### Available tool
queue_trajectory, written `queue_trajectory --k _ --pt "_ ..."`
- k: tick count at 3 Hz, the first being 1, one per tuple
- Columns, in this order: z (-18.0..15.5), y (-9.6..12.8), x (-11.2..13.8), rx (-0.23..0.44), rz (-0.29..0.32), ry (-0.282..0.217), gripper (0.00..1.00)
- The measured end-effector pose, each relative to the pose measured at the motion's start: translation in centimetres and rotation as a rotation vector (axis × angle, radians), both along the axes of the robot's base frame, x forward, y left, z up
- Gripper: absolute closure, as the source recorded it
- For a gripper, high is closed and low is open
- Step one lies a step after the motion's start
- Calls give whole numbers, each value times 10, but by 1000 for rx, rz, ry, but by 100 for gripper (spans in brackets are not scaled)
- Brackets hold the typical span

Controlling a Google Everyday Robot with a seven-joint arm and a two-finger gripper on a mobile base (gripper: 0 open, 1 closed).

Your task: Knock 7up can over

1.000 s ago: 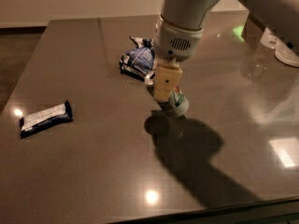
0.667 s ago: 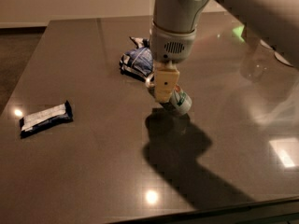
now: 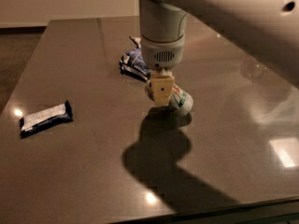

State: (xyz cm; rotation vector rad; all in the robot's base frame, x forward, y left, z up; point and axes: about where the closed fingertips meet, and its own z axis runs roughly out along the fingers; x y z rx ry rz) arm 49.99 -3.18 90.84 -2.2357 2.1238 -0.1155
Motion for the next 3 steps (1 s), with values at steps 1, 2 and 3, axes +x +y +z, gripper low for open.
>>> queue_trajectory --k 1,2,3 --pt "-9 5 -2 -33 29 9 30" --pt "-15 8 -5 -37 41 16 6" --pt "-15 13 0 -19 43 -4 0"
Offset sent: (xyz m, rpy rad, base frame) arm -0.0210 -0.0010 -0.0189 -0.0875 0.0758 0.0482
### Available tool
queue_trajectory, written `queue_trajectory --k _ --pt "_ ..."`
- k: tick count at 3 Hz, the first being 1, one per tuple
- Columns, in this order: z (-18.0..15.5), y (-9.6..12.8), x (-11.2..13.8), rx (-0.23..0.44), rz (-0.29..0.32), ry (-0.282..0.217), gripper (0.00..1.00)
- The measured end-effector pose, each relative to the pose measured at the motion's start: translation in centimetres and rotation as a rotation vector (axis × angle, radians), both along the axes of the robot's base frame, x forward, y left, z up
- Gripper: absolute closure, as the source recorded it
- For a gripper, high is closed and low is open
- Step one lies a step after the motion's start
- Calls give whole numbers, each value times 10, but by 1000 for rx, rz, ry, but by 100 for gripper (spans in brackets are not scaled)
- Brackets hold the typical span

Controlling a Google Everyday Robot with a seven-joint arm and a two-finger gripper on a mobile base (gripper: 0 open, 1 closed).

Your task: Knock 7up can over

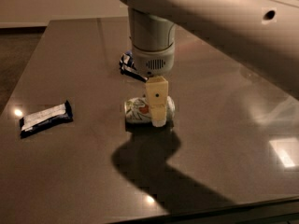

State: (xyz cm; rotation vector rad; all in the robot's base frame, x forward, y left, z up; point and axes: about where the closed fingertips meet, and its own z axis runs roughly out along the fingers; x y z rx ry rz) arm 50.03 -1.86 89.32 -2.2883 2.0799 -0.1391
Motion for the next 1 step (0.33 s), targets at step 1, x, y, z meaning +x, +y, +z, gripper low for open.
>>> queue_trajectory --k 1 --pt "0 0 0 0 0 0 0"
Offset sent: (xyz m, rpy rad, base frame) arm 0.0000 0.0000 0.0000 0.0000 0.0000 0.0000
